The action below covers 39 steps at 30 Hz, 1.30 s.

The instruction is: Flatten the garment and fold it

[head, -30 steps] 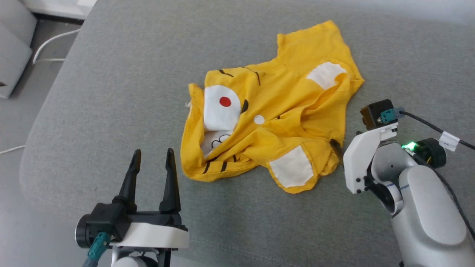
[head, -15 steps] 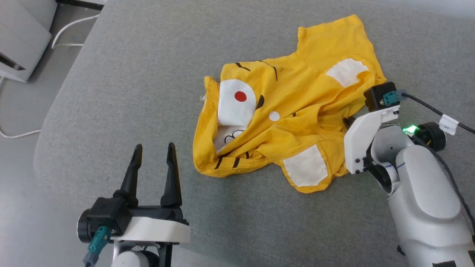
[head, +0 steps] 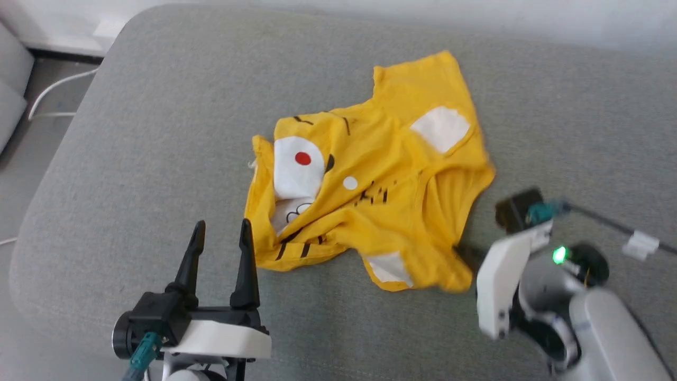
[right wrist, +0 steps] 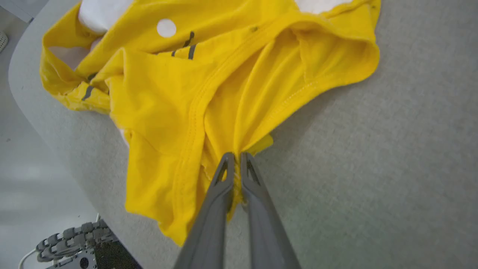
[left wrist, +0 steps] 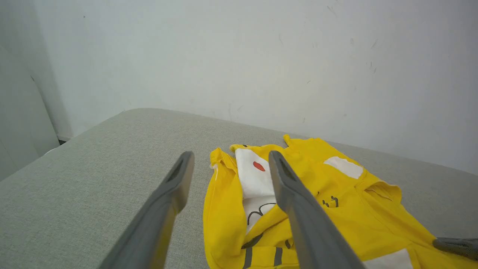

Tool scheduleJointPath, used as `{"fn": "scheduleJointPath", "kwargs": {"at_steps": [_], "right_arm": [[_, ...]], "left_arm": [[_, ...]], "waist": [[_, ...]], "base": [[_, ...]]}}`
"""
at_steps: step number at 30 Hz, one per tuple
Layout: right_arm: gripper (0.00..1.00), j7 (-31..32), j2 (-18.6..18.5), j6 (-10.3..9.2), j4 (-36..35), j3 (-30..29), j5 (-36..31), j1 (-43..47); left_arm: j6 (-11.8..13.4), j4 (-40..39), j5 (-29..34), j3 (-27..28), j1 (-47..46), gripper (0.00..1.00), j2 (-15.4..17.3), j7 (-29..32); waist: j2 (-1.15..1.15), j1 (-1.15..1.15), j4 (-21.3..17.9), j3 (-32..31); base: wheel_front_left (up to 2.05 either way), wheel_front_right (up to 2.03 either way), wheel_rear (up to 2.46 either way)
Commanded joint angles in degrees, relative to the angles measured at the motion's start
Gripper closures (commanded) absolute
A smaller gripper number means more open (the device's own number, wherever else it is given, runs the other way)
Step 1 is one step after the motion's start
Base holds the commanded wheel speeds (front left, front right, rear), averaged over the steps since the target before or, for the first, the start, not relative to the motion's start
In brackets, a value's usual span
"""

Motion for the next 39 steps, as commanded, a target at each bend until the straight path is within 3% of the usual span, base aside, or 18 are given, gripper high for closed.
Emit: {"fn": "scheduleJointPath", "kwargs": {"at_steps": [1, 5, 9, 10, 11, 12, 15, 19, 25, 29, 34, 39], "right_arm": [[1.0, 1.48, -0.08, -0.05, -3.01, 0.45, 1.36, 4.02], [1.0, 3.9, 1.35, -0.05, -8.21, 1.16, 2.83, 12.46], [0.96, 1.99, 3.28, -0.05, -7.74, 1.09, 1.28, 15.63], [0.65, 0.98, 3.58, -0.05, -7.13, 1.04, 0.1, 15.56], [0.26, -0.02, 3.74, -0.05, -6.54, 1.28, -1.07, 15.3], [0.0, -0.8, 3.99, -0.05, -5.91, 1.34, -1.78, 15.01], [0.0, -1.0, 4.4, -0.05, -5.73, 2.69, -1.81, 13.38], [0.0, 3.11, 1.93, -0.05, -9.87, 4.28, 0.41, 10.45], [0.0, 9.61, 0.28, -0.05, -19.73, -3.23, 4.85, 6.61], [0.0, 8.75, -1.48, -0.05, -21.93, -7.54, 2.46, 1.99], [0.0, 5.92, -3.32, -0.05, -15.93, -11.13, -1.68, -7.84], [0.0, 6.15, -6.48, -0.05, -5.05, -9.07, -5.13, -16.9]], "left_arm": [[-0.31, 0.12, 0.29, 0.08, 0.68, 0.0, -0.27, -0.26], [-0.57, 0.24, 0.16, -0.09, 0.99, 0.0, -0.27, -0.26], [-0.94, 0.51, 0.3, 0.05, 0.98, 0.0, -0.27, -0.26], [-1.02, 0.6, 0.34, 0.04, 0.95, 0.0, -0.27, -0.26], [-1.11, 0.72, 0.39, 0.0, 0.9, 0.0, -0.27, -0.26], [-1.14, 0.81, 0.43, 0.01, 0.86, 0.0, -0.27, -0.26], [-1.0, 0.88, 0.39, 0.22, 0.95, 0.0, -0.27, -0.26], [-0.85, 0.88, 0.26, 0.37, 1.43, 0.0, -0.27, -0.26], [-0.33, 0.15, 0.03, 0.13, 1.81, 0.0, -0.27, -0.26], [-0.17, -0.32, -0.18, -0.05, 1.51, 0.0, -0.27, -0.26], [-0.19, -0.98, -0.7, -1.04, -0.03, 0.0, -0.27, -0.26], [-0.14, -1.32, -1.34, -2.28, -2.27, 0.0, -0.27, -0.26]], "waist": [[0.0, 0.0, -1.8, -1.84], [0.0, 0.0, -1.94, -2.14], [0.0, 0.0, -1.95, -2.12], [0.0, 0.0, -1.89, -2.12], [0.0, 0.0, -1.81, -2.15], [0.0, 0.0, -1.77, -2.25], [0.0, 0.0, -1.81, -2.71], [0.0, 0.0, -2.03, -3.29], [0.0, 0.0, -1.27, -2.81], [0.0, 0.0, -0.41, -1.32], [0.0, 0.0, 1.25, 2.53], [0.0, 0.0, 3.25, 6.2]], "base": [[0.0, 0.0, 0.0], [0.0, 0.0, 0.0], [0.0, 0.0, 0.0], [0.0, 0.0, 0.0], [0.0, 0.0, 0.0], [0.0, 0.0, 0.0], [0.0, 0.0, 0.0], [0.0, 0.0, 0.0], [0.0, 0.0, 0.0], [0.0, 0.0, 0.0], [0.0, 0.0, 0.0], [0.0, 0.0, 0.0]]}}
